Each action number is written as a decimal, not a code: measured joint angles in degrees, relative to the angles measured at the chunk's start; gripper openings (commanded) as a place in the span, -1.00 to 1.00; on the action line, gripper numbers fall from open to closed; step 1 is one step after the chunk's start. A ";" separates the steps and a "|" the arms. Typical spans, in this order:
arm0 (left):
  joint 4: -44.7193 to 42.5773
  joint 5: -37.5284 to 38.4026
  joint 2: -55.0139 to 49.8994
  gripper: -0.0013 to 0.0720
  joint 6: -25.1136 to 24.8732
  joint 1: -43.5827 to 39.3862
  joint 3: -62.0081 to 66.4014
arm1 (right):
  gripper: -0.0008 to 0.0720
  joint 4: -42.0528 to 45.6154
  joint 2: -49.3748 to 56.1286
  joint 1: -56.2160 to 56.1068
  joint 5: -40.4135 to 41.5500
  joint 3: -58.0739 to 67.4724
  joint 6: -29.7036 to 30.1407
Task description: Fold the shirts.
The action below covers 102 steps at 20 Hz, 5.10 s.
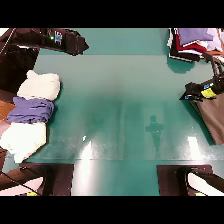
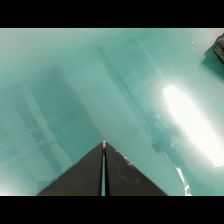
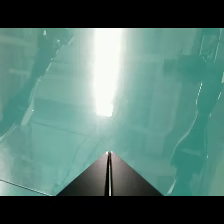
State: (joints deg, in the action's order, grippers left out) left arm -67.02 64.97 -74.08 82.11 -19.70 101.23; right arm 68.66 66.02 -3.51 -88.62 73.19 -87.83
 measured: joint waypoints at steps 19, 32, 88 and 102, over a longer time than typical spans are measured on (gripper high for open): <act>-2.73 -1.25 0.11 -0.83 -0.57 0.72 0.02 | -0.92 -0.11 0.00 -0.26 -0.76 -0.02 0.00; -29.27 -9.29 -0.90 0.81 11.50 27.56 -26.05 | -0.92 -0.15 0.00 -0.26 -0.37 -0.02 -0.02; 1.36 -3.58 0.63 0.97 -0.42 18.62 -39.56 | -0.93 -0.07 0.00 -0.26 4.94 31.39 -0.61; 21.73 -15.19 -9.07 -0.91 -8.96 15.98 -48.06 | -0.93 -0.02 0.07 -0.26 4.66 31.41 -0.61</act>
State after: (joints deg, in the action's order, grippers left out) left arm -45.30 49.78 -83.15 73.14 -3.73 53.17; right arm 68.64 66.08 -3.77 -83.96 104.60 -88.44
